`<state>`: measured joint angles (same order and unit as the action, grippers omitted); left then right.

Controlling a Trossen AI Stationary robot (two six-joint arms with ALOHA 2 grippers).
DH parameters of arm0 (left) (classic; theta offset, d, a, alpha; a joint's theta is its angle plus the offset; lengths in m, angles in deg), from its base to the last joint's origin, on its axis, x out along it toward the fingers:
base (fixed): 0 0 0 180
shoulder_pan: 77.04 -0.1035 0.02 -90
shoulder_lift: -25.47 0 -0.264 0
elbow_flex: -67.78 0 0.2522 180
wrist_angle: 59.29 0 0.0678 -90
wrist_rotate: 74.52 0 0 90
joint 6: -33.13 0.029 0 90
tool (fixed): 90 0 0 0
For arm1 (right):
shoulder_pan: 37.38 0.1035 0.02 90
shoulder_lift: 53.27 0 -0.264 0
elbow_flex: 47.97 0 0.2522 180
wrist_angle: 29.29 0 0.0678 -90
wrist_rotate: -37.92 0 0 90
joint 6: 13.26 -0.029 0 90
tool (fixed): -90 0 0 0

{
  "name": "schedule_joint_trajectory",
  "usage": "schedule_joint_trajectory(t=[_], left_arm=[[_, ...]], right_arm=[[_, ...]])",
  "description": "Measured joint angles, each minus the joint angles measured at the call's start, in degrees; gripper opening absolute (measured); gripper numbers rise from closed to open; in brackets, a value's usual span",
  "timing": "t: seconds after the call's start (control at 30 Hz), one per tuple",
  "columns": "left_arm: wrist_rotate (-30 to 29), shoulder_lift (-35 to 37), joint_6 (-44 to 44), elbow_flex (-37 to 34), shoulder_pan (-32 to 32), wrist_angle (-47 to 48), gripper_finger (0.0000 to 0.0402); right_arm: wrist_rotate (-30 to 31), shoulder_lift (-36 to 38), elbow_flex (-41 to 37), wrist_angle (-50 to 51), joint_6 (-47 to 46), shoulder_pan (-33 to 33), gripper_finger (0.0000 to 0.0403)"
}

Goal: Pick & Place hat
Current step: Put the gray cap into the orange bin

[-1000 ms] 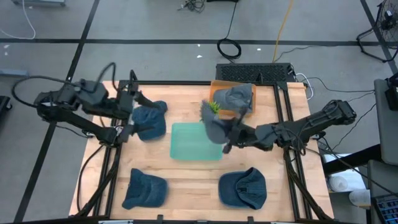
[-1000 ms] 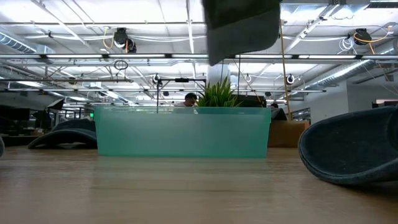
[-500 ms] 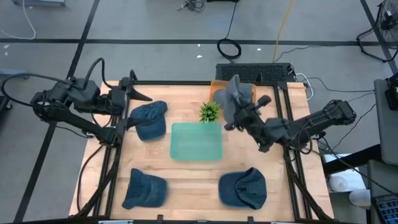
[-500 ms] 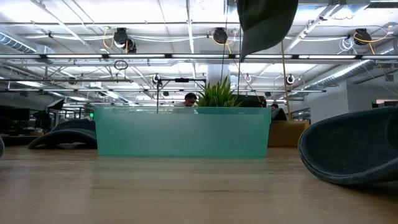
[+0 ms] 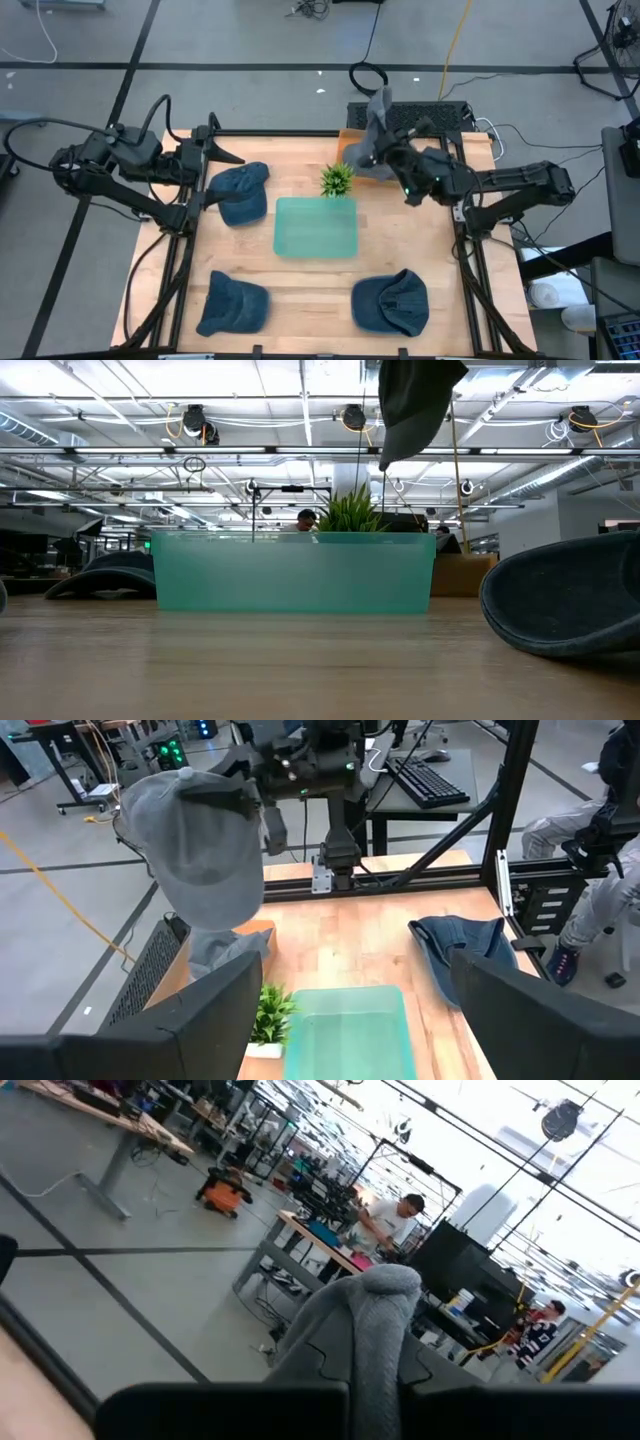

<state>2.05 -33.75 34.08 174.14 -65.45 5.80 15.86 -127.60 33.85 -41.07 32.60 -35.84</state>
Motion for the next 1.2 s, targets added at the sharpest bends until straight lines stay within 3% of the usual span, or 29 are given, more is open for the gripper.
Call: schedule_joint_trajectory(t=[0.2,0.5,0.8,0.93,1.2], left_arm=[[-0.2,0.0,0.4,0.0,0.0,-0.1,0.0333],[-0.3,0.0,0.5,0.0,0.0,-0.2,0.0333],[-3.1,0.0,0.6,0.0,0.0,-0.2,0.0333],[-3.2,0.0,0.4,0.0,0.0,-0.4,0.0333],[-3.2,0.0,0.3,0.0,0.0,-0.4,0.0333]], right_arm=[[-1.7,0.0,0.0,-0.5,-0.9,-5.1,0.0],[-5.1,-0.1,0.2,-9.5,0.3,-9.9,0.0],[-5.1,-5.6,11.8,-8.0,0.4,-13.6,0.0],[-5.1,-8.1,15.1,-6.1,-3.2,-15.2,0.0],[-5.0,-11.2,11.3,-3.7,-12.1,-17.0,0.0]])
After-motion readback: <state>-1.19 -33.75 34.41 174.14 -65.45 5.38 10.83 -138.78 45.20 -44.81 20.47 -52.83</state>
